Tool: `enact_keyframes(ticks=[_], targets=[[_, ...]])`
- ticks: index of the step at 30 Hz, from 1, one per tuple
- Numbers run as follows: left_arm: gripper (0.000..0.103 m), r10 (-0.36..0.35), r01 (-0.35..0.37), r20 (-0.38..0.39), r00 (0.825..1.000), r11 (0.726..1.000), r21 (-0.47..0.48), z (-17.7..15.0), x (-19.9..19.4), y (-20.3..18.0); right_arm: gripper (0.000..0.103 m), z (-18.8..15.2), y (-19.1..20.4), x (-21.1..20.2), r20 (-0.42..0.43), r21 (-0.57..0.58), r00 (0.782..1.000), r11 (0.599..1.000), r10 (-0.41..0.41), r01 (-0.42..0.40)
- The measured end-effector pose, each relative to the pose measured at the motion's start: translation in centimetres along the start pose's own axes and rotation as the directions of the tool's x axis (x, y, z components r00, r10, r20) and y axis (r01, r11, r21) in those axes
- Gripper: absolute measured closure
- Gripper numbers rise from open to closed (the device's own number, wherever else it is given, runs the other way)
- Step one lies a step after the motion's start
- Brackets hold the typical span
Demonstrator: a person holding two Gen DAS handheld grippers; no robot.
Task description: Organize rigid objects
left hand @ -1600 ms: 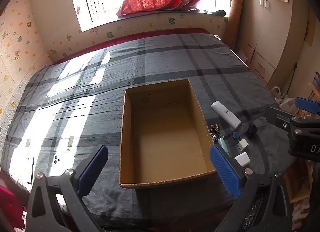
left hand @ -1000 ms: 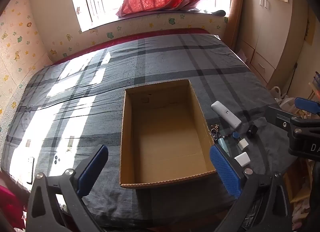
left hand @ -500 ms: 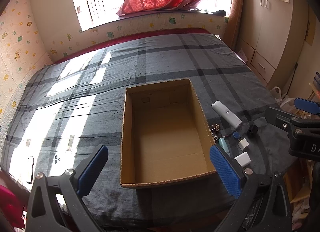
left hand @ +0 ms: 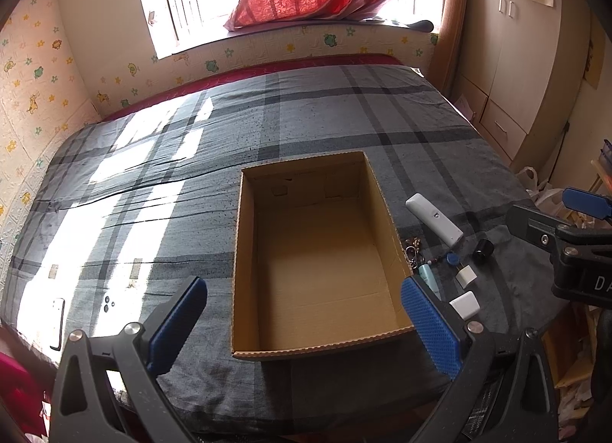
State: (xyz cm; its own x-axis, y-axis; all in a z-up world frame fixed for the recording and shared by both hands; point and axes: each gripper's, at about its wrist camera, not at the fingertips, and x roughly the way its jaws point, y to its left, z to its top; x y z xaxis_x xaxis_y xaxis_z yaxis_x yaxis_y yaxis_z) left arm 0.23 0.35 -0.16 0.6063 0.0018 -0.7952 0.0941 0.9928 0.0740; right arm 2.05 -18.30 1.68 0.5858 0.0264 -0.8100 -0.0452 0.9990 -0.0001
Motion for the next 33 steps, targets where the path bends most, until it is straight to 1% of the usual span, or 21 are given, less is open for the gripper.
enact_keyframes(ticks=[33], targets=[[0.0, -0.002, 0.002, 0.008, 1.0, 1.0, -0.019, 0.15, 0.29, 0.9, 0.0, 0.46, -0.5, 0.21, -0.002, 0.016, 1.0, 1.0, -0.011, 0.011]])
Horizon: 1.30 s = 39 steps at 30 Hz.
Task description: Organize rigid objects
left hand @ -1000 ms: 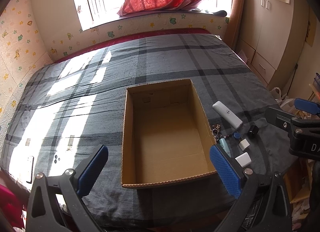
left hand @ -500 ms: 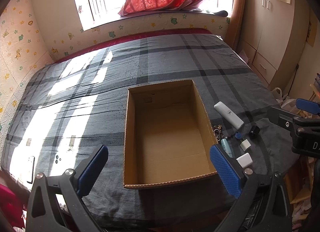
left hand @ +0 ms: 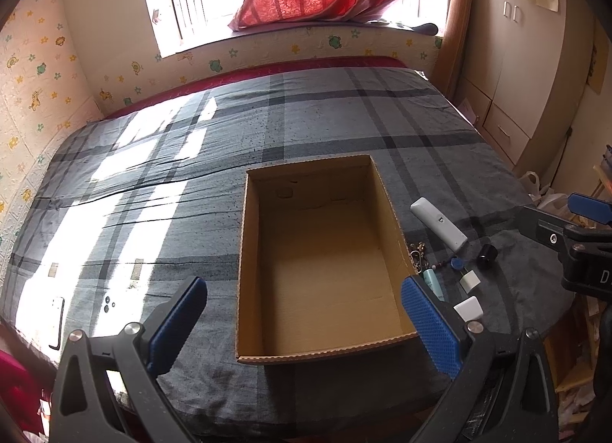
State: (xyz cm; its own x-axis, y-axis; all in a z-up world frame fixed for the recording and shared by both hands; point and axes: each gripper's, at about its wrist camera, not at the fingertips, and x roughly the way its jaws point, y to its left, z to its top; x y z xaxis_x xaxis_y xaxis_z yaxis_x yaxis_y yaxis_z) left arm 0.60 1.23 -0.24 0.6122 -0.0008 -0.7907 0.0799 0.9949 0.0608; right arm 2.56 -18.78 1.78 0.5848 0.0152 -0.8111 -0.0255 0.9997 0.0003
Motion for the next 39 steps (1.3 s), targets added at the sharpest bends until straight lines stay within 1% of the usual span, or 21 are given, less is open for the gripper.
enact_keyframes(ticks=[16, 23, 25, 29, 32, 34, 36, 39], targets=[[0.0, 0.002, -0.002, -0.004, 1.0, 1.0, -0.018, 0.3, 0.8, 1.0, 0.0, 0.5, -0.3, 0.5, -0.003, 0.012, 1.0, 1.0, -0.005, 0.005], [0.0, -0.001, 0.001, 0.005, 1.0, 0.999, -0.041, 0.5, 2.2, 2.7, 0.0, 0.2, -0.8, 1.4, -0.02, 0.019, 1.0, 1.0, -0.02, 0.02], [0.0, -0.005, 0.006, 0.006, 1.0, 0.999, -0.044, 0.5, 3.0, 3.3, 0.0, 0.2, -0.9, 1.6, -0.023, 0.021, 1.0, 1.0, -0.019, 0.019], [0.0, 0.024, -0.025, -0.006, 1.0, 0.998, -0.057, 0.3, 5.5, 4.7, 0.0, 0.1, -1.0, 2.1, -0.033, 0.018, 0.999, 0.999, -0.025, 0.026], [0.0, 0.019, -0.023, -0.046, 0.999, 0.995, -0.094, 0.0, 8.1, 6.2, 0.0, -0.1, -1.2, 2.7, -0.048, 0.017, 0.998, 0.999, -0.033, 0.034], [0.0, -0.003, -0.005, -0.07, 0.998, 0.994, -0.113, -0.3, 10.0, 7.2, 0.0, -0.3, -1.2, 3.2, -0.059, 0.016, 0.998, 0.999, -0.039, 0.04], [0.0, -0.008, -0.003, -0.091, 0.996, 0.994, -0.113, -0.6, 11.6, 7.7, 0.0, -0.4, -1.4, 3.8, -0.07, 0.016, 0.997, 0.999, -0.045, 0.046], [0.0, 0.007, -0.019, -0.114, 0.993, 0.994, -0.103, -1.0, 13.5, 8.2, 0.0, -0.6, -1.7, 4.9, -0.088, 0.014, 0.994, 0.998, -0.059, 0.06]])
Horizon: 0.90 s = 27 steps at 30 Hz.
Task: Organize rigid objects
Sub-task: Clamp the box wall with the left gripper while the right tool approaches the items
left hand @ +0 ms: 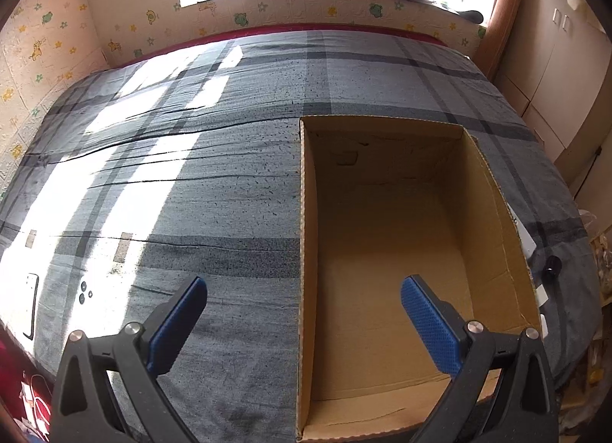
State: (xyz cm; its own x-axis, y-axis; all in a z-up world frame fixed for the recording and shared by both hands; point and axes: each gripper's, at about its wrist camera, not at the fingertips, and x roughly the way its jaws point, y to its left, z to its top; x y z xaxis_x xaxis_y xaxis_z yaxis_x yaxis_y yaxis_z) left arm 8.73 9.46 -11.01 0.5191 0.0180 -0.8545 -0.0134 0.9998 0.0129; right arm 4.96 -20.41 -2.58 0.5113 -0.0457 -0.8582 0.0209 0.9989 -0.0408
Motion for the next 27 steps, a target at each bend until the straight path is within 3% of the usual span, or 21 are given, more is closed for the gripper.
enact_keyframes(ticks=[9, 14, 21, 23, 27], targets=[[0.002, -0.016, 0.017, -0.061, 0.998, 1.0, 0.012, -0.2, 4.7, 0.7, 0.0, -1.1, -0.7, 4.5, -0.065, 0.013, 0.998, 1.0, -0.015, 0.016], [0.028, -0.033, 0.036, -0.097, 0.995, 0.999, 0.025, -0.4, 6.2, 0.4, 0.0, -1.8, -1.3, 6.3, -0.108, 0.03, 0.994, 0.999, -0.025, 0.028], [0.083, -0.052, 0.059, -0.134, 0.99, 0.997, 0.048, -0.7, 7.8, -0.2, 0.0, -2.1, -1.7, 7.2, -0.126, 0.031, 0.991, 0.998, -0.042, 0.047], [0.089, -0.05, 0.056, -0.138, 0.989, 0.997, 0.045, -0.9, 8.1, -0.2, 0.0, -2.1, -1.8, 7.2, -0.125, 0.031, 0.991, 0.998, -0.043, 0.047], [0.089, -0.059, 0.066, -0.132, 0.989, 0.997, 0.044, -1.2, 8.2, 0.0, 0.0, -2.0, -2.1, 7.4, -0.127, 0.035, 0.991, 0.998, -0.052, 0.057]])
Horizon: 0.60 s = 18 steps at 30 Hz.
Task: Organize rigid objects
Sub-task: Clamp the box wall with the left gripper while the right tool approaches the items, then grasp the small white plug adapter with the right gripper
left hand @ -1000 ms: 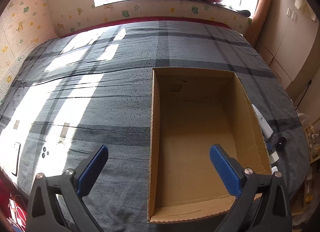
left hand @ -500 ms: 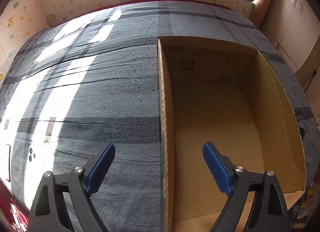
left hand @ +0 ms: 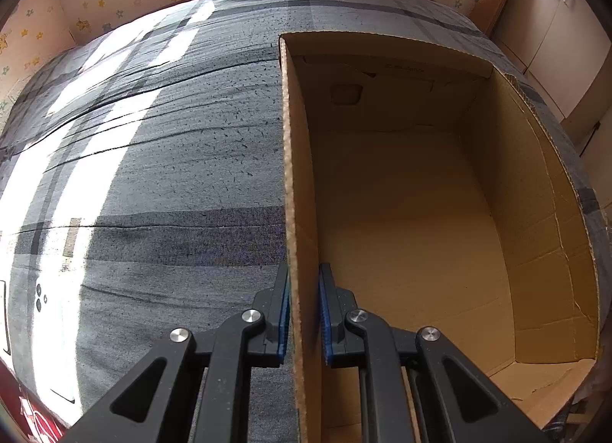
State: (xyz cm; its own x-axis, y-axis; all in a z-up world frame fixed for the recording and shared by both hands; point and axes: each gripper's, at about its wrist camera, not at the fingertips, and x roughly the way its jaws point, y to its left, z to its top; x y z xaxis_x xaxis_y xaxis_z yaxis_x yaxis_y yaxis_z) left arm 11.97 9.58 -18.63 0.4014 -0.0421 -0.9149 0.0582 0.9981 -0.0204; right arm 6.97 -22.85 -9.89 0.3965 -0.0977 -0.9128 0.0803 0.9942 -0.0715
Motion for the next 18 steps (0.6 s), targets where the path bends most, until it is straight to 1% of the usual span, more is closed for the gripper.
enact_keyframes(ticks=[7, 12, 15, 18], targets=[[0.09, -0.003, 0.003, -0.001, 1.0, 1.0, -0.008, 0.0, 0.1, 0.1, 0.0, 0.1, -0.9, 0.3, 0.027, 0.018, 1.0, 1.0, 0.0, 0.0], [0.09, -0.006, 0.006, 0.004, 1.0, 1.0, -0.011, 0.0, 0.1, 0.3, 0.0, 0.5, -1.6, 0.7, 0.045, -0.01, 0.999, 1.0, 0.003, -0.003], [0.09, 0.002, -0.002, 0.008, 1.0, 1.0, -0.002, -0.1, 0.1, 0.2, 0.0, 0.8, -2.3, 1.3, 0.045, -0.015, 0.999, 1.0, 0.021, -0.02], [0.09, 0.006, -0.006, 0.011, 1.0, 1.0, 0.0, -0.1, 0.2, 0.0, 0.0, 0.7, -2.7, 2.4, 0.037, -0.021, 0.999, 1.0, 0.014, -0.014]])
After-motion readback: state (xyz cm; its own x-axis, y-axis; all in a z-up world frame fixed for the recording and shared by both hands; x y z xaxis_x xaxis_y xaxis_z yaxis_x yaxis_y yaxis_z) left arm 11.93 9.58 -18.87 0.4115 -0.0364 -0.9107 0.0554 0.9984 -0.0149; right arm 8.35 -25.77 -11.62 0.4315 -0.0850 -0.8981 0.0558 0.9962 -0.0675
